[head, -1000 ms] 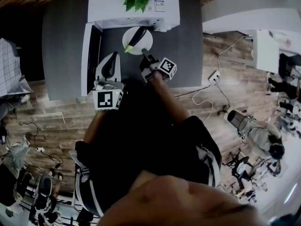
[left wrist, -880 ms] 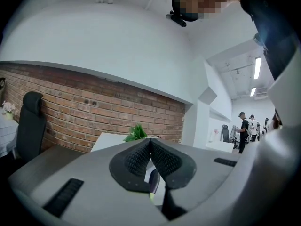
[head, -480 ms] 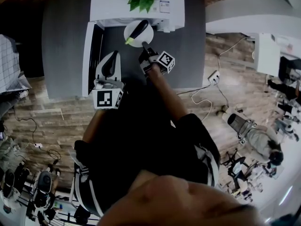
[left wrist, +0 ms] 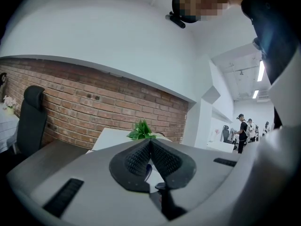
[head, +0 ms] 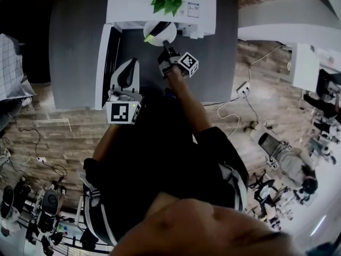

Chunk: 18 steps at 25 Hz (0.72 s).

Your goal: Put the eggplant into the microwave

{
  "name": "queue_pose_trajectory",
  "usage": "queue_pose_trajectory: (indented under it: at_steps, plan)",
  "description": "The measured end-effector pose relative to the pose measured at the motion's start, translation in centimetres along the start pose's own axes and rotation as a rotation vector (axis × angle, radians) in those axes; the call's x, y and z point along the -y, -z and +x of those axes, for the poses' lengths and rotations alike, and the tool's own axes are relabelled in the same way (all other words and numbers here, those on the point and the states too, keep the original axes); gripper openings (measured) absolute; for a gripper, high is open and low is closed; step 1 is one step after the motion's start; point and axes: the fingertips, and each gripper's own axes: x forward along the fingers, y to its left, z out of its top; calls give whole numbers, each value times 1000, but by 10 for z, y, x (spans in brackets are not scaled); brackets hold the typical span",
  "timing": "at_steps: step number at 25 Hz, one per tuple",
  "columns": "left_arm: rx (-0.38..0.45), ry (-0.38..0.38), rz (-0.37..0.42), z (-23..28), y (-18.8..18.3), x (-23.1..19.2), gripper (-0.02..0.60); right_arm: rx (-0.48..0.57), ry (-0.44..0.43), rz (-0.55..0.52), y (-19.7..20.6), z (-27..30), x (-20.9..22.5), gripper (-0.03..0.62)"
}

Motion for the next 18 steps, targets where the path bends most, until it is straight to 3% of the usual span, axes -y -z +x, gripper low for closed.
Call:
queue_pose_trajectory:
  at_steps: [18]
  plan:
    - [-16,-32,-10,0,2,-22,35,29,17,56,-11,49,19,40]
